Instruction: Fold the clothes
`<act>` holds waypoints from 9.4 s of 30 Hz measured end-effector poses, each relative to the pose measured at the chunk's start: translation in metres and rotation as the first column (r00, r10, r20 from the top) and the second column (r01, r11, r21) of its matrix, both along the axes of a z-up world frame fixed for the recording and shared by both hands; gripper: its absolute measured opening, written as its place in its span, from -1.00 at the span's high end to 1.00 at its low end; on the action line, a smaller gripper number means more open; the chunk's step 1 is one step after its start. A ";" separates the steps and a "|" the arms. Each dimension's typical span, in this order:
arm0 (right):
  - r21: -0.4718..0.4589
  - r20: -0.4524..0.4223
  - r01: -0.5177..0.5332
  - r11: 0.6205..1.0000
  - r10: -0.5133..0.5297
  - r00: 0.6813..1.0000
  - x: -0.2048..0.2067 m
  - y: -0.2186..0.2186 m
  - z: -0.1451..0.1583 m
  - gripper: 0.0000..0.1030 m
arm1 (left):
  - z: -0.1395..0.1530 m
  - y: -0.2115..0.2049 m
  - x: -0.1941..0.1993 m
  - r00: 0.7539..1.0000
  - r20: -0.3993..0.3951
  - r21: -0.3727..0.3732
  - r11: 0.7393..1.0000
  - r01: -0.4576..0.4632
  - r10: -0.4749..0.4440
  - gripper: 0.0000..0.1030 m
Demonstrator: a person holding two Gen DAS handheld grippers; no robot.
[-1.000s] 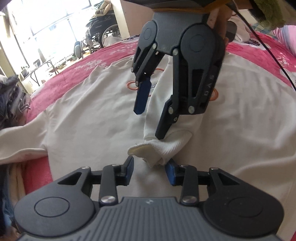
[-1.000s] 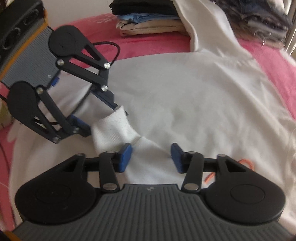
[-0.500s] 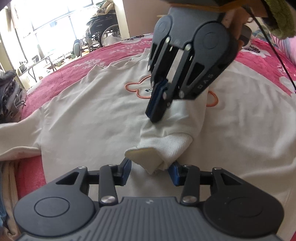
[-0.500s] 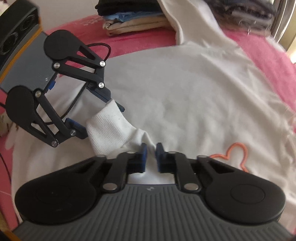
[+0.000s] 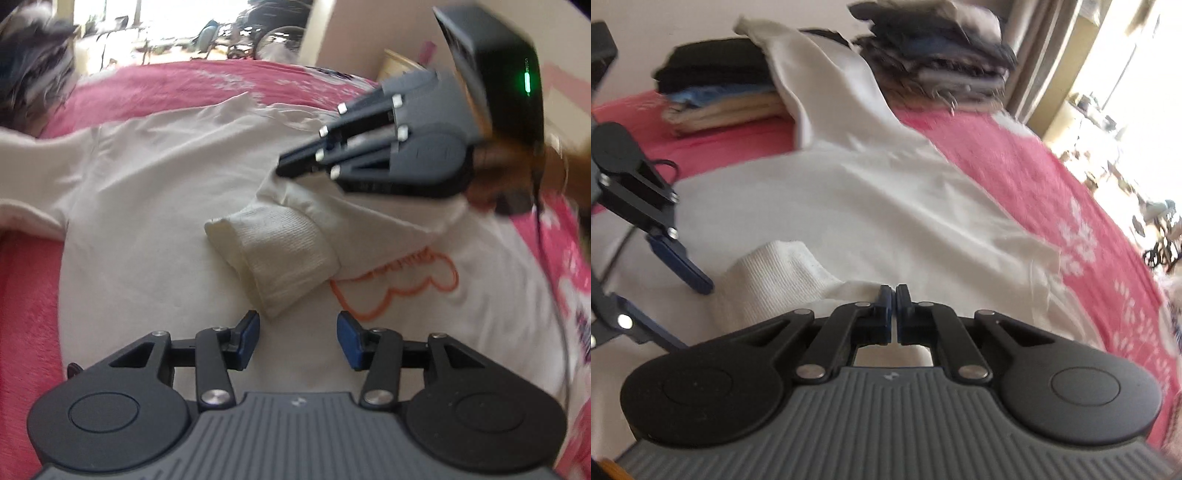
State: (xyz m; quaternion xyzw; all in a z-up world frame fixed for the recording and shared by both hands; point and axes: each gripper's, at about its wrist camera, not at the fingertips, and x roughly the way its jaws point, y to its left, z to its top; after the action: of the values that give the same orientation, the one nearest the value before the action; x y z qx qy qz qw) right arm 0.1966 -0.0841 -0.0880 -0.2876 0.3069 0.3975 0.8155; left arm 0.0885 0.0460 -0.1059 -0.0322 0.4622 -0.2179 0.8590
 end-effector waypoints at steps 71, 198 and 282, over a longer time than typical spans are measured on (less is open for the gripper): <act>-0.018 -0.329 0.324 0.946 -0.312 0.891 0.078 -0.099 0.014 0.38 | 0.003 0.017 -0.001 0.990 0.052 0.246 0.959 -0.137 0.128 0.85; 0.267 -0.339 0.456 0.849 -0.360 0.869 -0.014 0.053 -0.036 0.21 | 0.082 0.365 -0.001 0.290 -0.154 -0.322 0.229 -0.919 0.945 -0.15; 0.374 -0.482 0.805 0.461 -0.645 0.593 -0.003 -0.216 0.019 1.00 | -0.004 0.043 0.071 0.891 0.342 0.522 0.728 -0.445 0.299 -0.14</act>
State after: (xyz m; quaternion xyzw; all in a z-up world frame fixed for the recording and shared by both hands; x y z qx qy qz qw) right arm 0.1935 -0.3000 -0.0687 0.1814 0.3785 0.1135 0.9005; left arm 0.1591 0.0894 -0.1098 0.1681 0.3858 0.1116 0.9003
